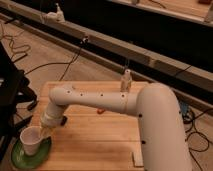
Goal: Place the ceramic cup in the ceramic bowl
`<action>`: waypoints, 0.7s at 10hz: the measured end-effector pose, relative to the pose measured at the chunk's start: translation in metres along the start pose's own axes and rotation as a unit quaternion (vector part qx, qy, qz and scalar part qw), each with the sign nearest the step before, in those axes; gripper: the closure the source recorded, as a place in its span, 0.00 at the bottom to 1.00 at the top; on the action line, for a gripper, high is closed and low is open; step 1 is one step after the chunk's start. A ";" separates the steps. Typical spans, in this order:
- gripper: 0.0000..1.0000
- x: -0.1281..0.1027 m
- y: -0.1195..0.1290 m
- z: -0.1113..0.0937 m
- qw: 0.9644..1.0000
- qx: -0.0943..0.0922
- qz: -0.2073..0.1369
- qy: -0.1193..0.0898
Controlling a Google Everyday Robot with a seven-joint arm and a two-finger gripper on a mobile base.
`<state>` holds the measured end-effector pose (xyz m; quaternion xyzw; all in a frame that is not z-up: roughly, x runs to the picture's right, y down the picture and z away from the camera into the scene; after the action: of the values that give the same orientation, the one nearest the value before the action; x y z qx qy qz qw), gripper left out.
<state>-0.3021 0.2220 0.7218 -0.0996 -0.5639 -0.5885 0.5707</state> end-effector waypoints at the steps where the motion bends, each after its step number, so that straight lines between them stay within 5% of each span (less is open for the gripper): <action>1: 0.91 0.002 0.003 -0.001 1.000 -0.002 0.004 0.002; 7: 0.34 0.005 0.003 -0.009 1.000 -0.016 0.007 0.014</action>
<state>-0.2971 0.2135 0.7238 -0.1048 -0.5456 -0.5949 0.5808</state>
